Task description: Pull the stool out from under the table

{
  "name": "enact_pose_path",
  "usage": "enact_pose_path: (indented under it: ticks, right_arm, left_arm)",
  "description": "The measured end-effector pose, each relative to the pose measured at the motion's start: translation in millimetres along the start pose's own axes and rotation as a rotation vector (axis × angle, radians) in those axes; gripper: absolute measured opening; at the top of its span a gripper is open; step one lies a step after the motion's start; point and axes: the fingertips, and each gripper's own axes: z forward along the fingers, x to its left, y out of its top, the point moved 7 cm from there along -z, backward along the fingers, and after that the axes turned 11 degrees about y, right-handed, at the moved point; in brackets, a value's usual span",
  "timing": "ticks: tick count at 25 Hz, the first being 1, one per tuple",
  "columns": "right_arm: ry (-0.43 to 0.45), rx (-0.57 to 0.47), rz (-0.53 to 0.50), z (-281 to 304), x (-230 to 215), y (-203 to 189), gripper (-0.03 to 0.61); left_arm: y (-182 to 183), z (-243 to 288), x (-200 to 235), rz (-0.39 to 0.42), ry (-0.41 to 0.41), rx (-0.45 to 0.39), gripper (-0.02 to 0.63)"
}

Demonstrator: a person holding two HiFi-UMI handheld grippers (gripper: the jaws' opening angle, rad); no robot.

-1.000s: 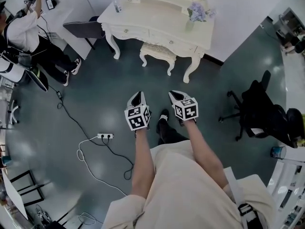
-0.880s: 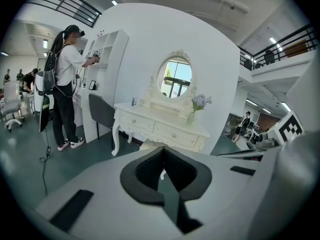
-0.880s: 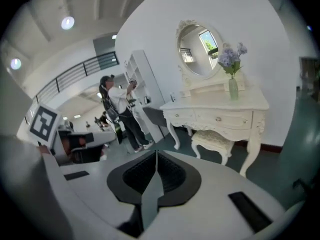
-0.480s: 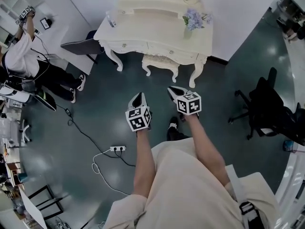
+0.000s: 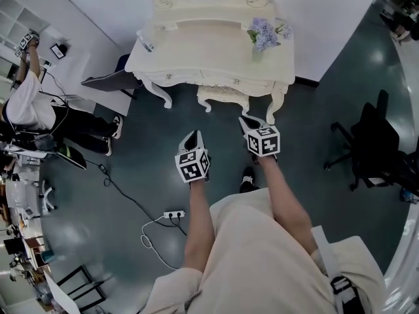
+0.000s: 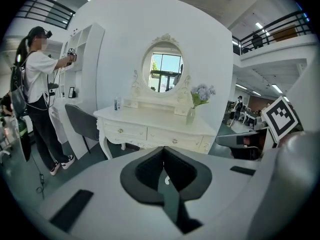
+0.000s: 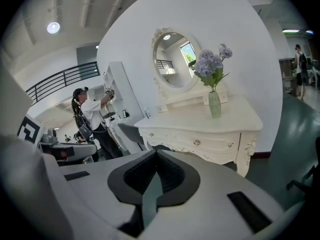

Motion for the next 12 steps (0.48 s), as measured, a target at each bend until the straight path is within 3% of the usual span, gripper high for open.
enact_pose_path:
  ticks: [7, 12]
  right_arm:
    - [-0.079, -0.050, 0.011, 16.6, -45.0, 22.2, 0.043]
    - [-0.106, -0.062, 0.062, 25.6, -68.1, 24.3, 0.043]
  left_arm:
    - [27.9, 46.9, -8.2, 0.008, -0.008, -0.013, 0.015]
    - [33.2, 54.5, -2.5, 0.017, 0.043, -0.070, 0.015]
